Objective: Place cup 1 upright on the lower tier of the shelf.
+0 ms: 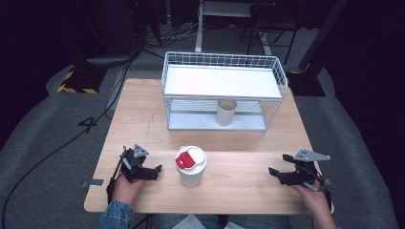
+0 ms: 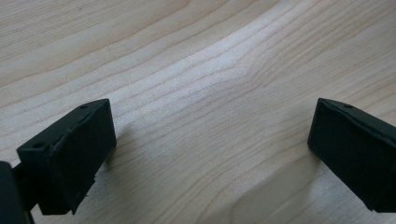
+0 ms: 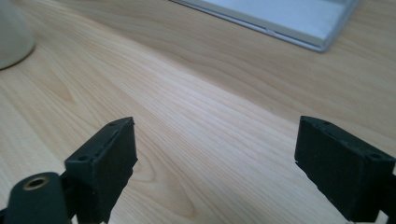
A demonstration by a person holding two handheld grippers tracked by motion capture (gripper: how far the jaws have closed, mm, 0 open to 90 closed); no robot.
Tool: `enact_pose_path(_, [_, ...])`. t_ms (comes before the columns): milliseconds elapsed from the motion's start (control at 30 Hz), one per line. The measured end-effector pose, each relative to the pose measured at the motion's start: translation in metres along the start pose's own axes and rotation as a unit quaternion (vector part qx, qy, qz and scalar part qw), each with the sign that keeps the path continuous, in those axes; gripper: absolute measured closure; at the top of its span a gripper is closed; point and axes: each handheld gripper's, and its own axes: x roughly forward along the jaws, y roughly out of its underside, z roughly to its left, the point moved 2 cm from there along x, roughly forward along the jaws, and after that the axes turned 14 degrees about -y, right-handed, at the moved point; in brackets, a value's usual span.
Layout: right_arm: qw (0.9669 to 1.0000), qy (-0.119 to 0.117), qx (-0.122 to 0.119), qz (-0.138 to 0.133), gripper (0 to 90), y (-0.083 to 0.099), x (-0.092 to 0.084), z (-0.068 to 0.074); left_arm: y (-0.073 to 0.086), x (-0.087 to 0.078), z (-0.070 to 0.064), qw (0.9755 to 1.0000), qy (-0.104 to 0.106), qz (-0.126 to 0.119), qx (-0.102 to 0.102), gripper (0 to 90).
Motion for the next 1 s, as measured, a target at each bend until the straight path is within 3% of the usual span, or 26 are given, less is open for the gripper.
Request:
enact_pose_path(267, [0.9994, 0.028, 0.011, 0.017, 13.8, 0.020, 0.006, -0.008, 0.000, 0.000, 0.000, 1.0000, 0.002, 0.001, 0.000, 1.5])
enact_pose_path(500, [0.9992, 0.029, 0.003, 0.026, 13.8, 0.027, 0.013, -0.010, 0.000, 0.000, 0.000, 1.0000, 0.003, 0.001, 0.004, 1.6])
enact_pose_path(700, [0.9981, 0.037, -0.012, 0.048, 14.5, 0.028, 0.018, -0.009, 0.000, -0.001, 0.000, 1.0000, 0.004, 0.002, 0.004, 1.6])
enact_pose_path(1000, [0.9981, 0.035, -0.006, 0.049, 13.2, 0.027, 0.020, -0.009, 0.001, -0.001, -0.002, 1.0000, 0.003, 0.000, 0.004, 1.6])
